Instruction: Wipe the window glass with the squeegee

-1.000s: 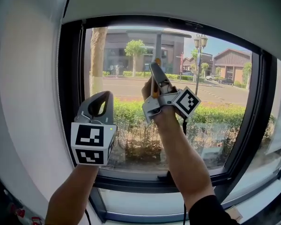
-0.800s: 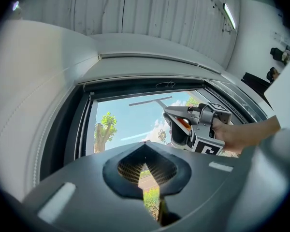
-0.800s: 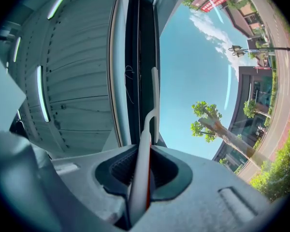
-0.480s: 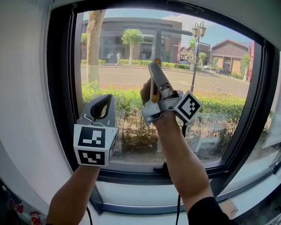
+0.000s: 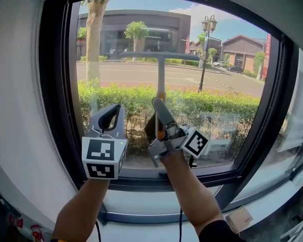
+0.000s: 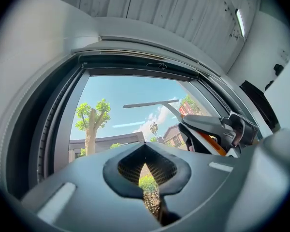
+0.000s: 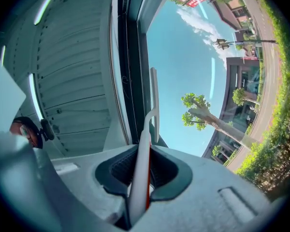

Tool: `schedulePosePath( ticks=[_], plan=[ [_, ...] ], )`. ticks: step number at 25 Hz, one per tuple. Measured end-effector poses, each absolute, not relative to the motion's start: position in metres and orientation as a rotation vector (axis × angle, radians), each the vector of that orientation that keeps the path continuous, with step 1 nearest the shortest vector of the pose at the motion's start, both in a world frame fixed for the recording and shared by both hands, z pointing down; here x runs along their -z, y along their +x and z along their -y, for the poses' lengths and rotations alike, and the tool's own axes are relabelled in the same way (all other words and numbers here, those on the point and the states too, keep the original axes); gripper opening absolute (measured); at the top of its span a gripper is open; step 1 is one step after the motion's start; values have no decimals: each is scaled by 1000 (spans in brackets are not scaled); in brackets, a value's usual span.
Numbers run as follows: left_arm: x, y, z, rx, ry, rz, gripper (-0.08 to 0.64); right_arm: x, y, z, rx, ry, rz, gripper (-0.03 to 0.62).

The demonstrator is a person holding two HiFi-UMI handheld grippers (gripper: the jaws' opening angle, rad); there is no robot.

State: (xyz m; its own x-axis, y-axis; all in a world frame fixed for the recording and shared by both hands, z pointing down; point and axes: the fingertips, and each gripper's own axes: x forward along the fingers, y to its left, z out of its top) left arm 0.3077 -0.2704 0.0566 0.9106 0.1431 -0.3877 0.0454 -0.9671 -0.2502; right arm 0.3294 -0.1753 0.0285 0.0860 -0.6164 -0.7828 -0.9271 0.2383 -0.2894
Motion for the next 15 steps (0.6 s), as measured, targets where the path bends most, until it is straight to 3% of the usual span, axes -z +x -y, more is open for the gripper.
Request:
schedulePosePath(
  ticks=[15],
  plan=[
    [-113,324,270,-471,-2910,140,15,-100,323,167,-353,-1502,-1588,41]
  ],
)
